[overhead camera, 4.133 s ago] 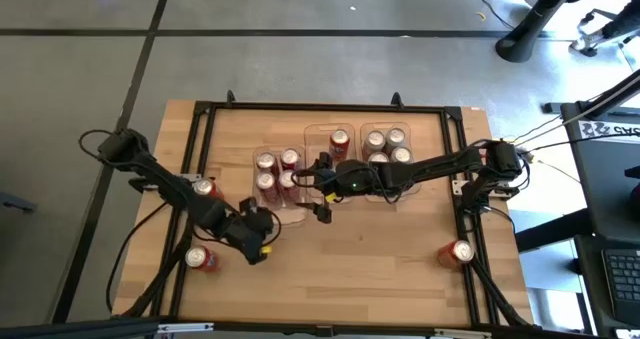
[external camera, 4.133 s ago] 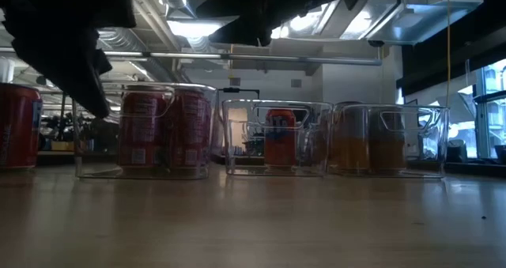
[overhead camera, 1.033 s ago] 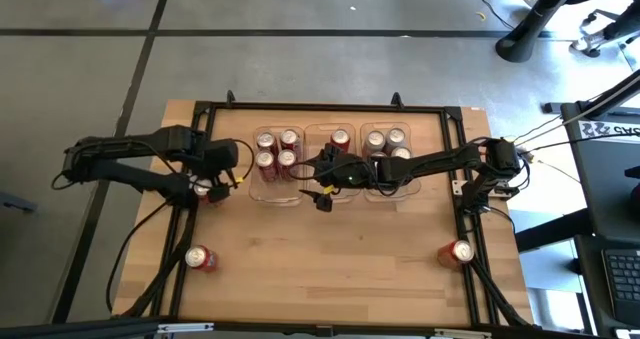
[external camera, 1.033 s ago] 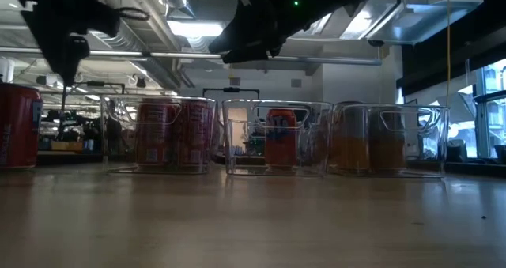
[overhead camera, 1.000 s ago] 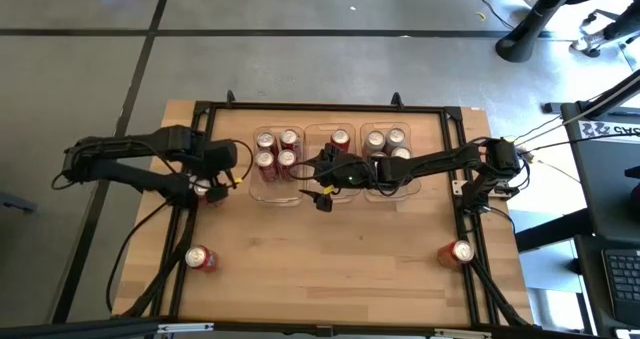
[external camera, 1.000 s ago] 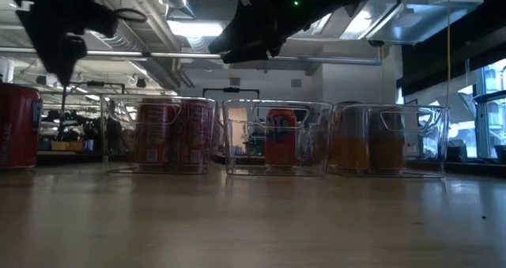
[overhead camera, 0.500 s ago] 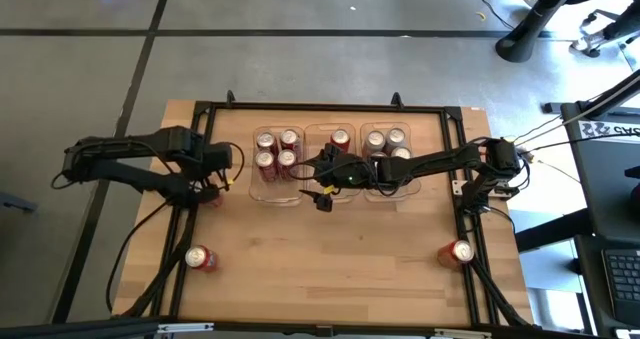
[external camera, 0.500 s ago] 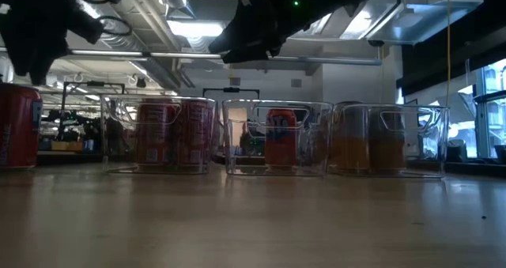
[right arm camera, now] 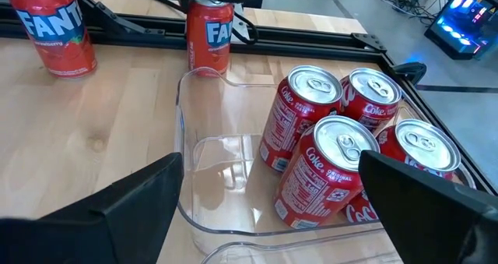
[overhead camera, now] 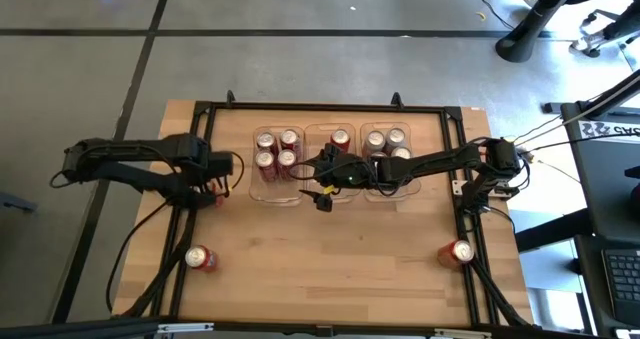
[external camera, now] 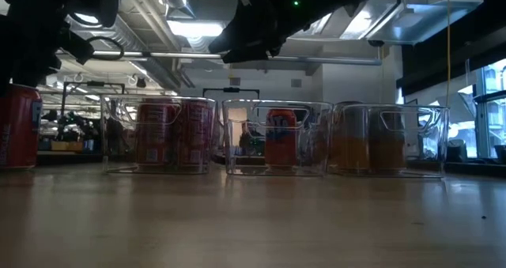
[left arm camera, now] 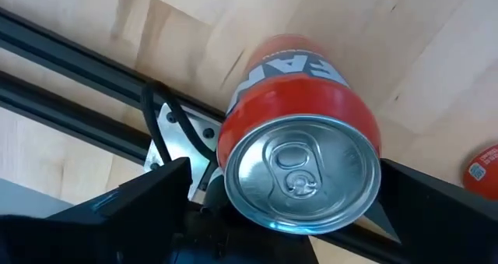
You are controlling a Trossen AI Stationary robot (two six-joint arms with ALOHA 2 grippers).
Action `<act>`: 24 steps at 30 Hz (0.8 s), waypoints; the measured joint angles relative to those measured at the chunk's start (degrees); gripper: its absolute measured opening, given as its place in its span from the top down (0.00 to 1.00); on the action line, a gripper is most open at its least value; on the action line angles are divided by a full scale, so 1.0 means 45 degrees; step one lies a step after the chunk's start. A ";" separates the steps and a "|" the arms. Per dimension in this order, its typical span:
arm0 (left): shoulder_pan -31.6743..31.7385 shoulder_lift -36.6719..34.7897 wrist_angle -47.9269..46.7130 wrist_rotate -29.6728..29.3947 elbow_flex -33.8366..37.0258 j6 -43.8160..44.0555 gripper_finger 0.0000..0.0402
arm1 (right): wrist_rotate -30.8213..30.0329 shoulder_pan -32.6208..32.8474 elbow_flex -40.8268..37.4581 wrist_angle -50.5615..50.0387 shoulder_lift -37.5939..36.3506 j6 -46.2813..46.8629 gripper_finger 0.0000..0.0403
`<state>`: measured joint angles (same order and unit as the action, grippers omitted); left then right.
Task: Sort soda cans
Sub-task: Put the top orange soda can into the middle transparent bin
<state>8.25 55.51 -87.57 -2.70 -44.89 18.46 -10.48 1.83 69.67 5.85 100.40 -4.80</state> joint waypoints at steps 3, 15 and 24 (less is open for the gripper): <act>0.0001 0.0005 0.0037 0.0018 0.0192 -0.0059 0.04 | 0.0000 0.0000 0.0000 0.0000 0.0000 0.0000 0.04; -0.0004 0.0015 0.0052 -0.0383 -0.0023 -0.0495 0.34 | 0.0238 0.0015 0.0000 -0.0302 0.0000 0.0003 0.04; -0.0004 0.0010 -0.0151 -0.0214 -0.1934 -0.0197 0.34 | 0.0126 0.0405 0.0001 -0.1078 -0.0263 0.0142 0.04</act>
<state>8.23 55.55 -88.25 -3.66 -53.59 17.57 -9.91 3.65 69.67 0.99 99.22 -4.16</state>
